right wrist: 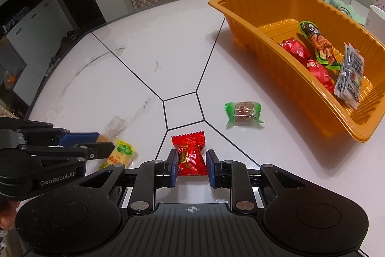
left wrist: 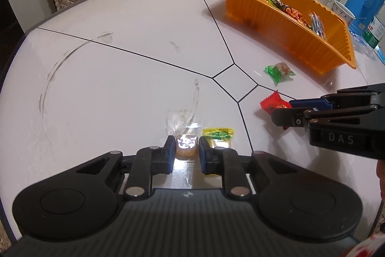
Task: Organize snacks
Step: 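Grasp the clear cookie packet with the left tool while the right tool holds the red candy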
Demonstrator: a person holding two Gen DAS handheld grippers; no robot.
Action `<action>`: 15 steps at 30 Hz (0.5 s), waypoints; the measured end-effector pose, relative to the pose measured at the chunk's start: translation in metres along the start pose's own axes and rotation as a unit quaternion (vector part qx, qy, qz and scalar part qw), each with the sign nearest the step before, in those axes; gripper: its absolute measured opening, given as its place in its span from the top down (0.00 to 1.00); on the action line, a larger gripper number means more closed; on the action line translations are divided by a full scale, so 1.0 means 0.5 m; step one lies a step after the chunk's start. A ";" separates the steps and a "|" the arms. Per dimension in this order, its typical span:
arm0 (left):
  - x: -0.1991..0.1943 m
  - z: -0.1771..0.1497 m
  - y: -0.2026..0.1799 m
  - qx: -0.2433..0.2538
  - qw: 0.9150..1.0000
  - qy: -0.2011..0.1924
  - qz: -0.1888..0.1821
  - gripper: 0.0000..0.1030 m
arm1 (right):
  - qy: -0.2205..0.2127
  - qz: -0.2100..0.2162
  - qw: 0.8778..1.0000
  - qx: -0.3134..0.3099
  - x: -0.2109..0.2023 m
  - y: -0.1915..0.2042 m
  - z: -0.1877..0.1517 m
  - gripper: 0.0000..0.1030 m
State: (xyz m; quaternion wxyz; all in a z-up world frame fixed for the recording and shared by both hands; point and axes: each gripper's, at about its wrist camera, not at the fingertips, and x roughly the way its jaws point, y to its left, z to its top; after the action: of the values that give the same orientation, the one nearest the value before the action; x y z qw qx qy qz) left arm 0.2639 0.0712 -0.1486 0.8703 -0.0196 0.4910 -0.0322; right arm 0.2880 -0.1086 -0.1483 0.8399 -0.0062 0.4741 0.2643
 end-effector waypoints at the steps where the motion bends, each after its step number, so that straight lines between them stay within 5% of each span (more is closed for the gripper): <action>1: -0.002 0.000 0.001 -0.001 1.000 -0.001 0.001 0.83 | -0.001 0.000 1.000 0.000 -0.002 0.000 0.000 0.76; 15: -0.068 -0.011 0.004 -0.014 1.000 -0.021 0.006 0.83 | -0.024 0.006 1.000 0.000 -0.065 0.009 -0.012 0.76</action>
State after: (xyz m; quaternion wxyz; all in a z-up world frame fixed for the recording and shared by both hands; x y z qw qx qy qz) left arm 0.2417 0.0760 -0.1225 0.8801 -0.0297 0.4735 -0.0201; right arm 0.2682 -0.1204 -0.1246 0.8495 0.0030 0.4537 0.2692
